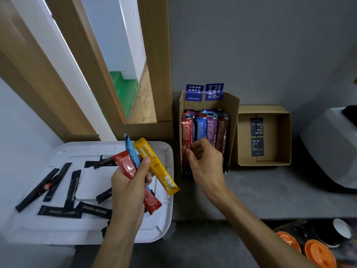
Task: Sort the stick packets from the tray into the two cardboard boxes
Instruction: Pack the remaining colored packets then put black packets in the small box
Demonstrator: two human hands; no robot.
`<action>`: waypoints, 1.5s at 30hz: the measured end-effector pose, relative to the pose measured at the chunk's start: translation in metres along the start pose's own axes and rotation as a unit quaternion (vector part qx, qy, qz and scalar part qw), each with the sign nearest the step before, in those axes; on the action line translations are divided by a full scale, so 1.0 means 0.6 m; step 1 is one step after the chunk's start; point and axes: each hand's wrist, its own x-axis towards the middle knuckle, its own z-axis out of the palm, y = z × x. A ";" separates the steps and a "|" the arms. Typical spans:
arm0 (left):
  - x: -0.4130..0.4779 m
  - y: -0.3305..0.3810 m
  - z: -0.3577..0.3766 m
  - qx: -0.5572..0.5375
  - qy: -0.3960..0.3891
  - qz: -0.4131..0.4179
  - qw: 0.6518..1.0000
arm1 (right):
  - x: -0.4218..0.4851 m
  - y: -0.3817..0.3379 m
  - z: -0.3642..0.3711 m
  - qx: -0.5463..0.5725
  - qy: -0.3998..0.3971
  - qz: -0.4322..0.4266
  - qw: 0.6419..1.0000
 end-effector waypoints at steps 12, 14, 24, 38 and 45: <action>-0.025 0.010 0.028 0.031 -0.090 0.022 0.995 | -0.087 -0.035 -0.066 0.008 -0.204 -0.038 0.978; -0.026 0.008 0.026 0.011 -0.079 0.016 0.997 | -0.085 -0.028 -0.082 0.044 -0.168 -0.020 0.985; -0.019 0.003 -0.006 -0.029 -0.029 0.004 0.999 | 0.010 -0.082 -0.242 -0.250 -0.217 -0.096 0.939; -0.038 0.002 0.001 -0.111 -0.025 -0.013 0.993 | 0.111 -0.100 -0.117 -0.238 -0.203 -0.147 0.938; -0.029 -0.007 -0.008 -0.057 -0.018 -0.022 0.998 | 0.099 -0.083 -0.103 -0.306 -0.121 -0.196 0.924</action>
